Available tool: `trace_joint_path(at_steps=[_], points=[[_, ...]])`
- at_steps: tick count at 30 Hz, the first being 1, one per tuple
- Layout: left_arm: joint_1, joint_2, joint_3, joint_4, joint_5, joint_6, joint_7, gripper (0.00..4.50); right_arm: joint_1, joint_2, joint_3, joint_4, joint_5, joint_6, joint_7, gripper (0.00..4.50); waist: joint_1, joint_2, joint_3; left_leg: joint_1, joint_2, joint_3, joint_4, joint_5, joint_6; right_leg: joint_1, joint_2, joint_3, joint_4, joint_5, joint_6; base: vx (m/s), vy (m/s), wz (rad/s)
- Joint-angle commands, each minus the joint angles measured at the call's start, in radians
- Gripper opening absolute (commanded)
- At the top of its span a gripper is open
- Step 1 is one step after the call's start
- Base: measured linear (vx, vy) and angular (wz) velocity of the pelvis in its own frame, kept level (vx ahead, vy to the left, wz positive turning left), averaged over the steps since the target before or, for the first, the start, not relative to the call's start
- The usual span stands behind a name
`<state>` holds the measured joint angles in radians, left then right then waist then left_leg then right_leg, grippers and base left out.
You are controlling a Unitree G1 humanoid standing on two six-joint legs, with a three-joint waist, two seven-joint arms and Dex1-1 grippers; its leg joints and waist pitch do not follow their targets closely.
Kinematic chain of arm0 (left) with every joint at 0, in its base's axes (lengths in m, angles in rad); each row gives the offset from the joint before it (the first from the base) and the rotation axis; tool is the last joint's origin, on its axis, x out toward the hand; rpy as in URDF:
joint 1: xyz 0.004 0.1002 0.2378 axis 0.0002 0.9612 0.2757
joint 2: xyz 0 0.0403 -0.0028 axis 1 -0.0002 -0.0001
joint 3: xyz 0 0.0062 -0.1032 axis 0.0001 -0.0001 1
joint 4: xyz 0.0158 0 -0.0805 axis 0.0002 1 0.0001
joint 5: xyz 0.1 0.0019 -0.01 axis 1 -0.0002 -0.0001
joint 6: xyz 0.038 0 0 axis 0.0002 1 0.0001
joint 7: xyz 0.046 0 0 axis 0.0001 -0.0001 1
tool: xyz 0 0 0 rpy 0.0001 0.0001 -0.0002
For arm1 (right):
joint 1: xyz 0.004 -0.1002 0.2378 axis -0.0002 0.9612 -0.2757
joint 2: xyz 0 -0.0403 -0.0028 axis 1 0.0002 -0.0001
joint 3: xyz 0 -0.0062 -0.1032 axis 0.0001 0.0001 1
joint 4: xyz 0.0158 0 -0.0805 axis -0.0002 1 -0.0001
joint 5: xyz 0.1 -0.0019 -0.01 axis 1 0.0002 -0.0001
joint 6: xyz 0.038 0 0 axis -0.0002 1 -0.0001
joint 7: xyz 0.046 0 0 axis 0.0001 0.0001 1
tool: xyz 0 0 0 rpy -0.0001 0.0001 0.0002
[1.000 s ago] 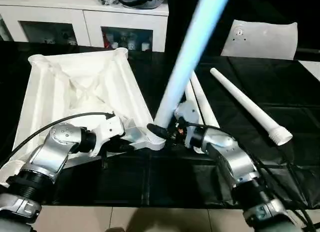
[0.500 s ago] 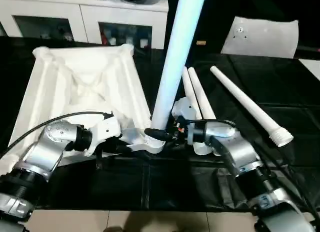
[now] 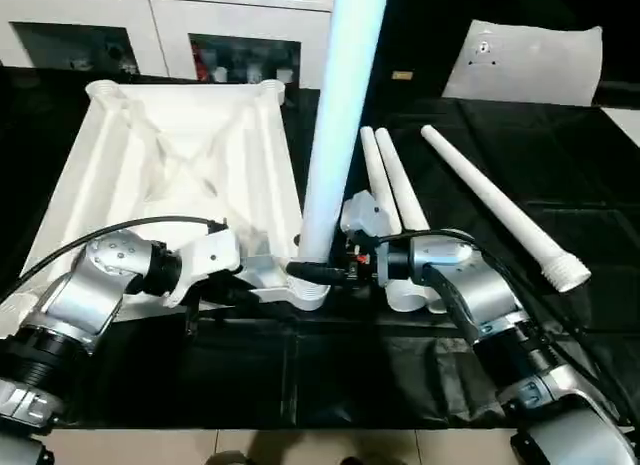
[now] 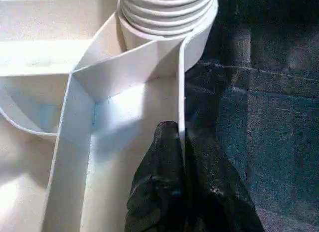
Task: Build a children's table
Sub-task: Insert table leg to table base
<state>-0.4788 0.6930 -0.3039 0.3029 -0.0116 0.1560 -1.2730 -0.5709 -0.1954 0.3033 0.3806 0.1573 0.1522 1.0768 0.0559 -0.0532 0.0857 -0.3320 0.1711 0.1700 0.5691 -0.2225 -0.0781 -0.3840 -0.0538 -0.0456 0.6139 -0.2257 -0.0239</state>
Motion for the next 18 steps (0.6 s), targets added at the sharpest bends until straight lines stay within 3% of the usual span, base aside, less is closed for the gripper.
trace_joint_path(at_steps=[1,6,8,9,11,12,13,14,15,16,18], points=[[0.001,0.005,0.024,-0.011,0.030,0.029,0.069,0.00,0.075,0.028,0.120,0.039,-0.032,0.049,0.041,1.89,-0.006,0.015,-0.021,-0.001,0.068,-0.019,-0.080,-0.143,0.036,0.028,-0.098,0.065,-0.078,-0.216,-0.217,0.000,0.000,0.00],[0.039,0.011,0.067,-0.055,0.011,0.082,0.119,0.00,0.095,0.044,0.100,0.047,-0.053,0.026,-0.024,1.89,-0.011,0.020,-0.023,-0.004,0.066,-0.017,-0.078,-0.096,0.045,0.031,-0.095,0.063,-0.070,-0.121,-0.236,0.000,0.000,0.00],[0.053,0.010,0.084,-0.077,0.004,0.107,0.140,0.00,0.096,0.054,0.090,0.056,-0.059,0.019,-0.056,1.89,-0.015,0.019,-0.020,-0.004,0.067,-0.017,-0.081,-0.119,0.038,0.030,-0.096,0.064,-0.074,-0.150,-0.240,0.000,0.000,0.00],[0.081,0.013,0.103,-0.123,-0.001,0.146,0.163,0.00,0.097,0.070,0.072,0.069,-0.066,0.014,-0.103,1.89,-0.019,0.021,-0.015,-0.004,0.069,-0.019,-0.085,-0.164,0.027,0.026,-0.099,0.066,-0.080,-0.230,-0.232,0.000,0.000,0.00],[0.122,0.008,0.133,-0.194,-0.010,0.212,0.198,0.00,0.093,0.093,0.048,0.092,-0.071,0.012,-0.163,1.89,-0.022,0.017,-0.011,-0.005,0.068,-0.020,-0.088,-0.190,0.025,0.025,-0.099,0.067,-0.088,-0.295,-0.216,0.000,0.000,0.00],[0.158,-0.004,0.157,-0.259,-0.020,0.272,0.228,0.00,0.088,0.112,0.029,0.110,-0.073,0.014,-0.210,1.89,-0.031,0.017,-0.012,-0.014,0.073,-0.026,-0.092,-0.195,0.014,0.031,-0.106,0.068,-0.083,-0.319,-0.216,0.000,0.000,0.00],[0.188,-0.014,0.177,-0.312,-0.028,0.321,0.251,0.00,0.085,0.127,0.015,0.124,-0.074,0.016,-0.245,1.89,-0.037,0.018,-0.008,-0.014,0.071,-0.028,-0.093,-0.210,0.014,0.026,-0.103,0.068,-0.090,-0.357,-0.207,0.000,0.000,0.00],[0.210,-0.036,0.193,-0.357,-0.032,0.362,0.280,0.00,0.080,0.139,0.005,0.136,-0.076,0.015,-0.273,1.89,-0.039,0.019,-0.006,-0.013,0.069,-0.028,-0.094,-0.218,0.014,0.022,-0.100,0.067,-0.093,-0.378,-0.200,0.000,0.000,0.00],[0.258,-0.100,0.217,-0.458,-0.038,0.448,0.347,0.00,0.065,0.168,-0.020,0.169,-0.077,0.017,-0.341,1.89,-0.055,-0.002,-0.007,-0.017,0.073,-0.027,-0.093,-0.211,0.011,0.023,-0.102,0.069,-0.088,-0.375,-0.204,0.000,0.000,0.00],[0.280,-0.135,0.224,-0.506,-0.039,0.487,0.381,0.00,0.057,0.183,-0.032,0.185,-0.077,0.019,-0.375,1.89,-0.056,0.006,-0.004,-0.015,0.073,-0.028,-0.094,-0.211,0.011,0.021,-0.102,0.068,-0.095,-0.392,-0.206,0.000,0.000,0.00],[0.306,-0.220,0.213,-0.579,-0.029,0.543,0.454,0.00,0.033,0.214,-0.061,0.226,-0.076,0.021,-0.457,1.89,-0.061,0.006,-0.007,-0.016,0.070,-0.024,-0.088,-0.179,0.023,0.019,-0.097,0.070,-0.092,-0.333,-0.217,0.000,0.000,0.00]])
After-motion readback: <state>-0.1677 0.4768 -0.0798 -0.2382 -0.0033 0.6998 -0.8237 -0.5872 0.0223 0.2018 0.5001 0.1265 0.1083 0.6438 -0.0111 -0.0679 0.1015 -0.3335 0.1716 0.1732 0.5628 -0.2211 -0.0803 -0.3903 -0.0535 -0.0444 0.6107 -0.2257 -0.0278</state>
